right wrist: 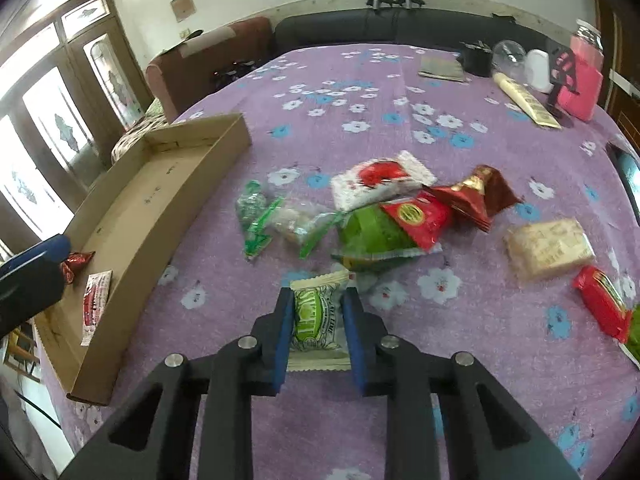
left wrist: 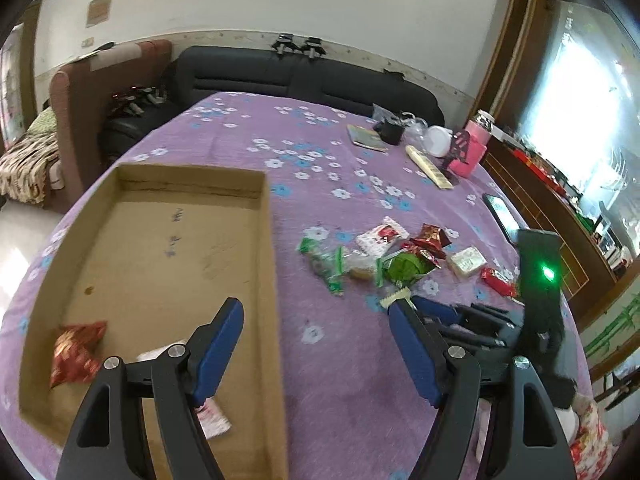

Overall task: Organize snacks
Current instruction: 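Grasp the green-labelled packet with the right gripper, then grasp the clear green-edged packet with the left gripper while the right holds its packet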

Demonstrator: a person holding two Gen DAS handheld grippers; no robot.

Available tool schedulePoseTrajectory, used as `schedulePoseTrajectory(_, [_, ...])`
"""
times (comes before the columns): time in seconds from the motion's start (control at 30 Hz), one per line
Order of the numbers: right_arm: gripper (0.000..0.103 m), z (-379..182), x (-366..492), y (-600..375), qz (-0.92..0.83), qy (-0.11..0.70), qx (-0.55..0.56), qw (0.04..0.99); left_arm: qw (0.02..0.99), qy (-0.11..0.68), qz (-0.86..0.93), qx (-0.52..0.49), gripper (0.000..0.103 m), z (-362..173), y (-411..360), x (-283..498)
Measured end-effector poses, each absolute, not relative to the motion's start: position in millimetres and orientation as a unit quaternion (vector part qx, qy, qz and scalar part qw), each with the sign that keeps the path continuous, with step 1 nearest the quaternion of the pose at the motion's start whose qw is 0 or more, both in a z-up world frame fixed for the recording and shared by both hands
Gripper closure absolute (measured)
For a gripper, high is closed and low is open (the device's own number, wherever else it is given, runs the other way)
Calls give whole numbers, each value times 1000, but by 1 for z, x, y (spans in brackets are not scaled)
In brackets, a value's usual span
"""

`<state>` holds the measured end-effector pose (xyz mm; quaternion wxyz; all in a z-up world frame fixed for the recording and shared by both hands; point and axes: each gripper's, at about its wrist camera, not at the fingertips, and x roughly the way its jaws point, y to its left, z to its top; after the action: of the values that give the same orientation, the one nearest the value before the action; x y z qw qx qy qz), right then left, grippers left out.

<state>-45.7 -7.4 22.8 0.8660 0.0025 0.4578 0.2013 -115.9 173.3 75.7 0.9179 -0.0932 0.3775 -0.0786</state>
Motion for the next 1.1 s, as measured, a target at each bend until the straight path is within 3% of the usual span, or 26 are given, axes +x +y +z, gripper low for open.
schedulePoseTrajectory(0.43, [80, 21, -40, -60, 193, 463, 92, 860, 881, 444, -150, 64, 25, 35, 87, -17])
schedulePoseTrajectory(0.5, [80, 21, -39, -62, 195, 465, 100, 858, 868, 465, -157, 77, 45, 25, 82, -7])
schedulePoseTrajectory(0.53, [80, 21, -39, -62, 196, 465, 101, 858, 863, 473, -159, 79, 61, 22, 80, -4])
schedulePoseTrajectory(0.8, [80, 21, -39, -62, 198, 466, 104, 856, 864, 469, -161, 82, 65, 21, 72, -8])
schedulePoseTrajectory(1.1, [80, 25, -42, -63, 212, 457, 115, 856, 874, 453, -163, 73, 78, 37, 76, -21])
